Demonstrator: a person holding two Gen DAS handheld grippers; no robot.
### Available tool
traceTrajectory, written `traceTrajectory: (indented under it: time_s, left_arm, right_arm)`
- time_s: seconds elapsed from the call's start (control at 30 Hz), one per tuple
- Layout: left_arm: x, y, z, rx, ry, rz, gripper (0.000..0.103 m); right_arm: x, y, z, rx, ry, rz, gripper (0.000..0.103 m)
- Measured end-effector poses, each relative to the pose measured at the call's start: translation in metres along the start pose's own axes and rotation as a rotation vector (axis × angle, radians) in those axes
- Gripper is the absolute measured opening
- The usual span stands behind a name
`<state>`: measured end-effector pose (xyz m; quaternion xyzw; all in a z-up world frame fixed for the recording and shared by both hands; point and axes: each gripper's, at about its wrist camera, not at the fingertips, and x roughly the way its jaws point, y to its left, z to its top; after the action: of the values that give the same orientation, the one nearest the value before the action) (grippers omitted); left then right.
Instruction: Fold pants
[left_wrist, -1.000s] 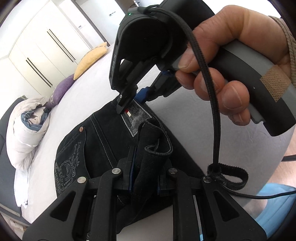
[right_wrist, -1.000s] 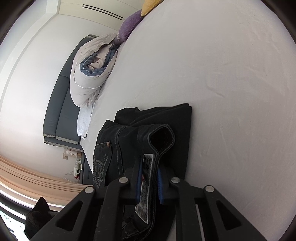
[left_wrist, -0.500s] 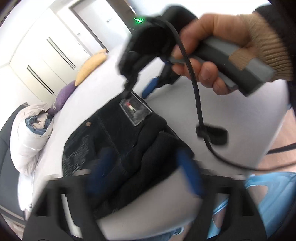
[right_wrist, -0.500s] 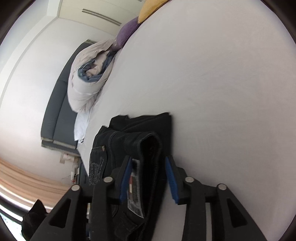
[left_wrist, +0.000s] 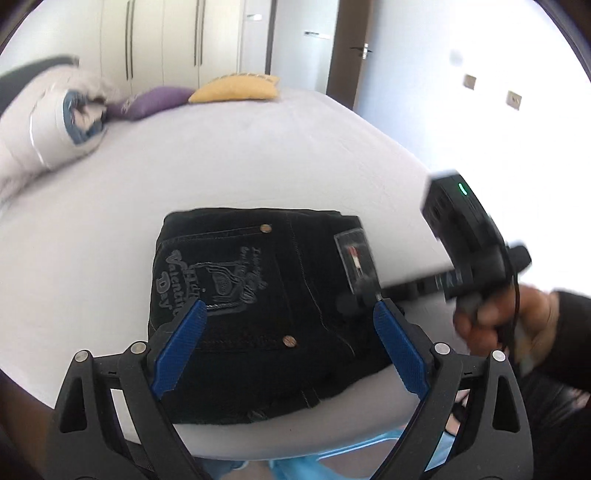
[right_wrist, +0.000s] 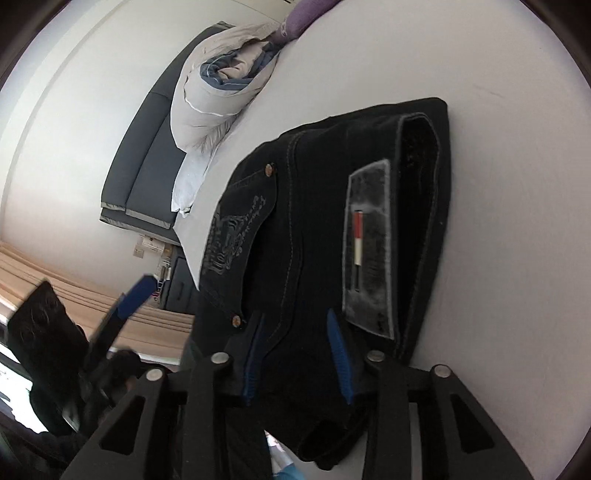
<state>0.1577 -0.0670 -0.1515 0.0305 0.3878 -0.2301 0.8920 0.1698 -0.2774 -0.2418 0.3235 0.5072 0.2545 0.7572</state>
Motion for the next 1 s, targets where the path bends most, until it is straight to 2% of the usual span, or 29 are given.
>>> traceTrajectory:
  time_s: [0.07, 0.17, 0.3, 0.43, 0.5, 0.6, 0.63, 0.7, 0.77, 0.87, 0.9, 0.93, 0.97, 1.0]
  left_arm:
    - [0.008, 0.011, 0.007, -0.03, 0.018, -0.026, 0.093]
    - [0.011, 0.038, 0.018, -0.089, 0.001, -0.034, 0.093]
    - [0.015, 0.087, 0.03, -0.209, 0.012, -0.043, 0.092]
    - [0.03, 0.116, 0.037, -0.234, 0.089, -0.1, 0.092]
    - [0.042, 0.129, 0.035, -0.257, 0.113, -0.111, 0.092]
    - [0.073, 0.152, 0.027, -0.363, 0.197, -0.24, 0.092]
    - [0.082, 0.158, 0.024, -0.387, 0.221, -0.236, 0.092]
    - [0.105, 0.166, 0.013, -0.403, 0.298, -0.182, 0.092]
    - [0.117, 0.169, 0.009, -0.396, 0.308, -0.184, 0.092]
    - [0.124, 0.157, 0.014, -0.327, 0.327, -0.181, 0.09]
    - [0.127, 0.154, 0.015, -0.313, 0.334, -0.188, 0.086]
    - [0.129, 0.149, 0.017, -0.299, 0.344, -0.199, 0.074]
    - [0.132, 0.145, 0.019, -0.289, 0.352, -0.214, 0.061]
    - [0.133, 0.141, 0.02, -0.282, 0.357, -0.207, 0.06]
  right_arm:
    - [-0.011, -0.002, -0.004, 0.043, -0.018, 0.022, 0.032]
    - [-0.038, 0.003, -0.004, 0.049, -0.075, 0.012, 0.054]
    - [-0.072, -0.004, -0.008, 0.117, -0.158, -0.02, 0.059]
    - [-0.071, -0.017, -0.012, 0.192, -0.145, -0.103, 0.067]
    - [-0.066, -0.026, -0.013, 0.243, -0.124, -0.121, 0.068]
    - [-0.062, -0.027, -0.011, 0.253, -0.123, -0.118, 0.07]
    - [-0.059, -0.027, -0.009, 0.251, -0.104, -0.12, 0.07]
    - [-0.052, -0.027, -0.001, 0.252, -0.068, -0.149, 0.07]
    - [-0.046, -0.026, 0.007, 0.252, -0.046, -0.169, 0.07]
    - [-0.036, -0.023, 0.016, 0.253, -0.017, -0.177, 0.07]
    - [-0.033, -0.024, 0.017, 0.252, -0.012, -0.173, 0.07]
    - [-0.029, -0.023, 0.02, 0.252, -0.007, -0.173, 0.069]
    - [-0.02, -0.018, 0.027, 0.25, -0.004, -0.178, 0.059]
    - [-0.016, -0.018, 0.029, 0.244, 0.004, -0.187, 0.048]
